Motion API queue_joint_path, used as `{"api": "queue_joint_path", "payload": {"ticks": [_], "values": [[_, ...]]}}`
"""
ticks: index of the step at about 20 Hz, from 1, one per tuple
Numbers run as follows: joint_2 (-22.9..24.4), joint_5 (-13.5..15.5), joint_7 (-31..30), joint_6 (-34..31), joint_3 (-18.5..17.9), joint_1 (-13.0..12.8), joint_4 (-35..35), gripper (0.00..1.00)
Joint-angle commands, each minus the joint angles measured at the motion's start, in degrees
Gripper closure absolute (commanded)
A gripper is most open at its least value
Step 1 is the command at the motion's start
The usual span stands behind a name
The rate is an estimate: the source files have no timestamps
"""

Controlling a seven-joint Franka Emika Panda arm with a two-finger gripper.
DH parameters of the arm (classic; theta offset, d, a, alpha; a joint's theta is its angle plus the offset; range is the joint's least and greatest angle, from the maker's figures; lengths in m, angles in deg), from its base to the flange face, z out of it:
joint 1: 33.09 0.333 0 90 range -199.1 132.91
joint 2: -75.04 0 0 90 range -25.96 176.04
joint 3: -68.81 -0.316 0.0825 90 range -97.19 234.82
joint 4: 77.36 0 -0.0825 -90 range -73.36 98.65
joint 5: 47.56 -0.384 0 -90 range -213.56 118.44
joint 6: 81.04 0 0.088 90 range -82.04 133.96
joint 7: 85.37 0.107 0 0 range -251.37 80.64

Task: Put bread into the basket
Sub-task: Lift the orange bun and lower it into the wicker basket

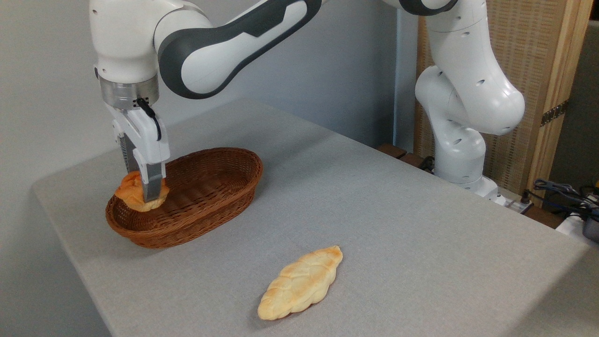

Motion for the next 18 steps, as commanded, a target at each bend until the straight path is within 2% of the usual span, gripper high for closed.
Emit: {"api": "queue_joint_path", "payload": {"ticks": [1,6,9,13,18], "values": [[-0.4,-0.7,-0.2,0.5,0.1,0.1,-0.1,0.00],[0.8,-1.0,-0.3,-1.8,-1.0,0.7,-0.2,0.00],[3.4,-4.6,1.5,-5.7,-5.3,0.7,-0.2,0.00],[3.8,-10.0,7.9,-11.9,-10.5,0.7,0.1,0.00],[4.8,-10.6,7.5,-12.5,-15.8,0.7,0.1,0.00]]}}
